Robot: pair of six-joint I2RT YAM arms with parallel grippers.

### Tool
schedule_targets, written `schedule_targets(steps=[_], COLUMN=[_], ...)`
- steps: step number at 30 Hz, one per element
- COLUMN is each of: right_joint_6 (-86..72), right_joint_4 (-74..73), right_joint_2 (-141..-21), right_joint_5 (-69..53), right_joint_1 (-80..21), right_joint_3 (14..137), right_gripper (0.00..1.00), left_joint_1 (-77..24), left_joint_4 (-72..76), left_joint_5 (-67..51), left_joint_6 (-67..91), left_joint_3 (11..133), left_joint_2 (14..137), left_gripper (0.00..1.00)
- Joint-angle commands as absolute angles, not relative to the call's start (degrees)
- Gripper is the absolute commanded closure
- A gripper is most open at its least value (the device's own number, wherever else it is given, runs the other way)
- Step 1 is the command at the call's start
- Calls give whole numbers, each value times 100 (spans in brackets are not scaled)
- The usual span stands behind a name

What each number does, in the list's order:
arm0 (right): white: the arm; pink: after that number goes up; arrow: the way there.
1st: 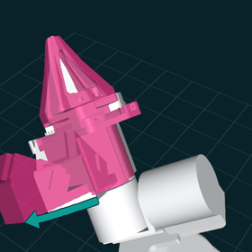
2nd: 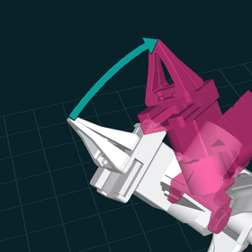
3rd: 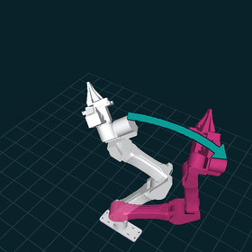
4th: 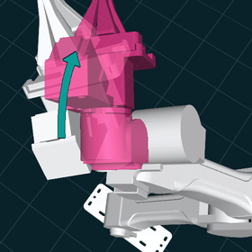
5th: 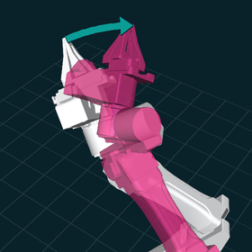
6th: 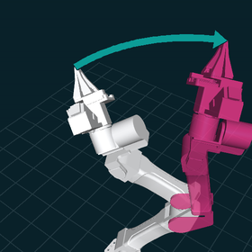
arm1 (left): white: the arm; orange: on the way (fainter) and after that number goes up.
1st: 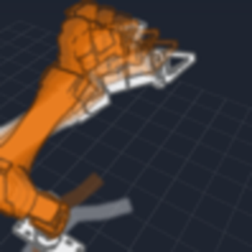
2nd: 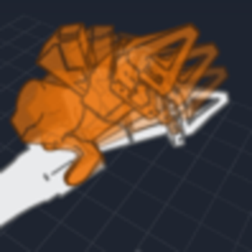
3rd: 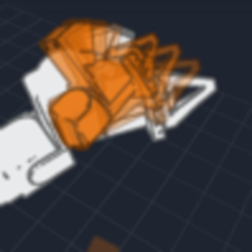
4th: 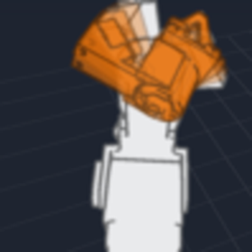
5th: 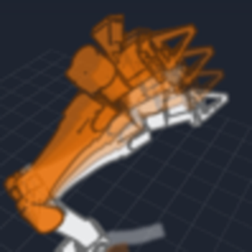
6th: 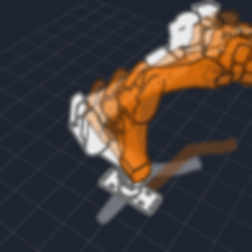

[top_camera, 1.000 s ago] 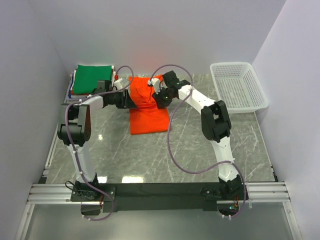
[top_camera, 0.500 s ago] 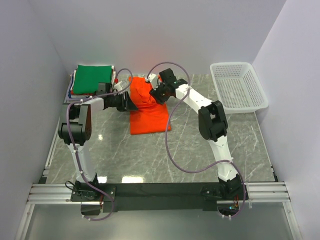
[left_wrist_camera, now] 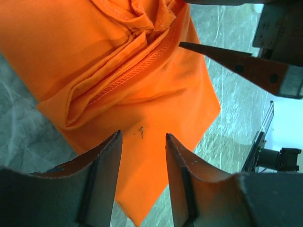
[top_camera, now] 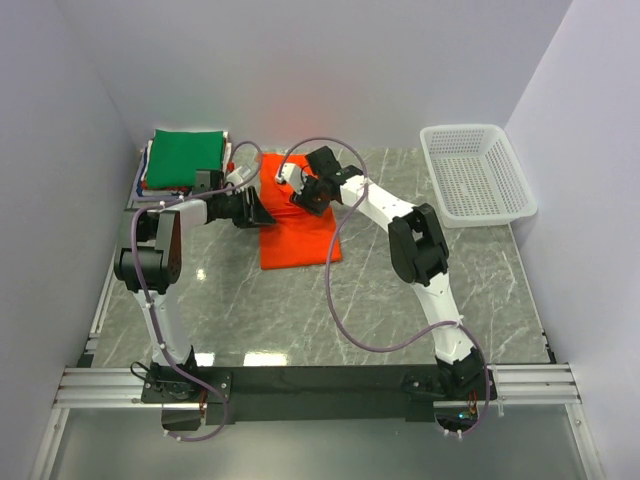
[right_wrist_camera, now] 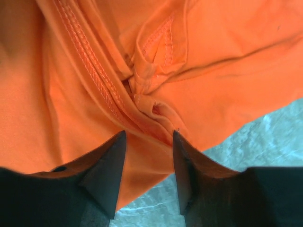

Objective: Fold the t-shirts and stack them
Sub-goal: Fold the tshirt

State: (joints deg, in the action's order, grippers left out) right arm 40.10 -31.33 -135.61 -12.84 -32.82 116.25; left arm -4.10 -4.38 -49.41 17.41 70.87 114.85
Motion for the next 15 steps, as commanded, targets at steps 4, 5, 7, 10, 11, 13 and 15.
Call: schedule_targets(steps=[4,5,7,10,11,13,15], right_joint_6=[4360,4333,4272,4236,4210,4175,4166], right_joint_4=[-3059,-3059,-2989,-2979,-2997,-3023,-2997], right_joint_2=[-13781,-13790,-13781,-13799,-13842,-13878,-13913], right_joint_5=[-1099,-1099,-1046,-862,-835,-730,-607], right_joint_1=[-3349,-3349,-3349,-3340,-3340,-3349,-3349], right_joint_3=[12076,12102,12050,12032,12076,12173,12182], right_gripper=[74,78,90,100,100,100,100], left_joint_1=[-404,-404,-396,-387,-378,-369,-369], left_joint_4=[-316,-351,-413,-562,-562,-589,-632], left_joint_5=[-4721,-4659,-4466,-4272,-4237,-4123,-4087], left_joint_6=[1942,1925,1925,1934,1942,1942,1872], left_joint_3=[7014,7014,7031,7075,7066,7058,7075], left_joint_2=[11268,11276,11346,11426,11426,11408,11417], left_gripper=[53,55,57,60,61,62,62])
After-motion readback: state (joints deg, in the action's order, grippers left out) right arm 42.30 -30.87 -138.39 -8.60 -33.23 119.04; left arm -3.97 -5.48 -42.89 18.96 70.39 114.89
